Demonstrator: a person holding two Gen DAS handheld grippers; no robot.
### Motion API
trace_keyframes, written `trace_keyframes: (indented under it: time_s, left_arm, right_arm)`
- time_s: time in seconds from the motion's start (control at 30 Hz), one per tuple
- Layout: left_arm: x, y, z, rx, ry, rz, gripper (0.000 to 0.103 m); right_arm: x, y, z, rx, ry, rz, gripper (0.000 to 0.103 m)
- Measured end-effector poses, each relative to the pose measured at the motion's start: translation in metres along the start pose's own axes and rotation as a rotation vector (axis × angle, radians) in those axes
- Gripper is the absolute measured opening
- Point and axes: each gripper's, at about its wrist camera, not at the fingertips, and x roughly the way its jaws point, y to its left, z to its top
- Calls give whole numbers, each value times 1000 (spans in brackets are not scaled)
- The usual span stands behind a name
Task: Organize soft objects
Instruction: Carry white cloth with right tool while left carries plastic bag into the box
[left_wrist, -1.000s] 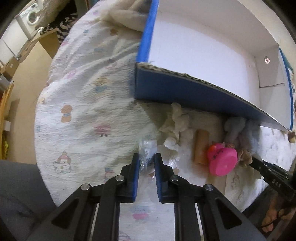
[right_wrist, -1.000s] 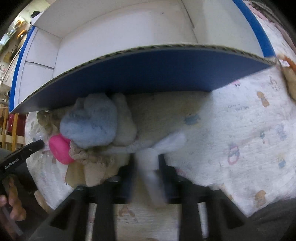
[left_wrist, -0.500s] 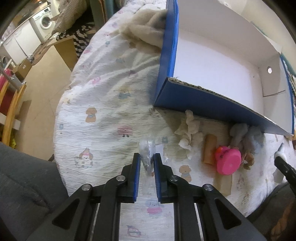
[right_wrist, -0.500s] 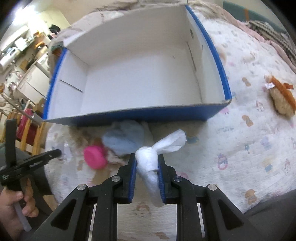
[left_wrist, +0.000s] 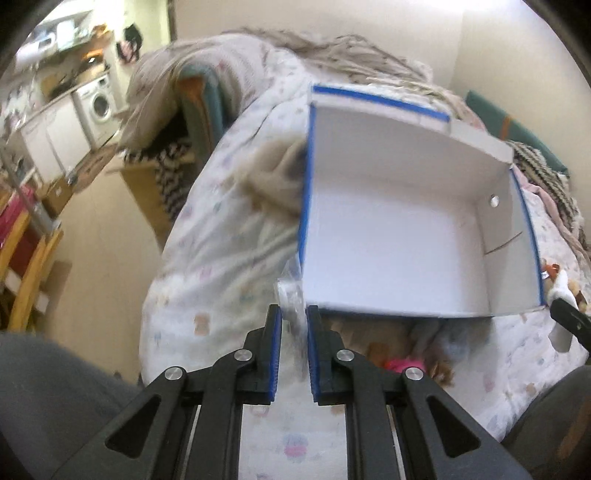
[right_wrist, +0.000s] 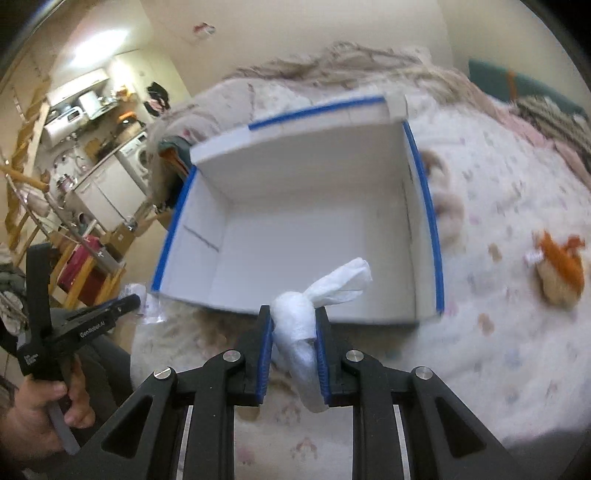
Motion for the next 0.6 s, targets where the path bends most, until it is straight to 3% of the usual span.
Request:
trace_keyframes:
  time_s: [0.3, 0.43, 0.6]
  left_arm:
    - [-6, -33, 61, 58, -84, -51, 11]
    - [13, -47, 79, 89, -62, -48, 11]
    - [57, -59, 89, 100, 28, -30, 11]
  right_arm:
    - [17, 13, 49, -59, -25, 2, 22]
    - [36, 15, 62, -69, -6, -4, 22]
    - [64, 12, 72, -67, 35, -14, 22]
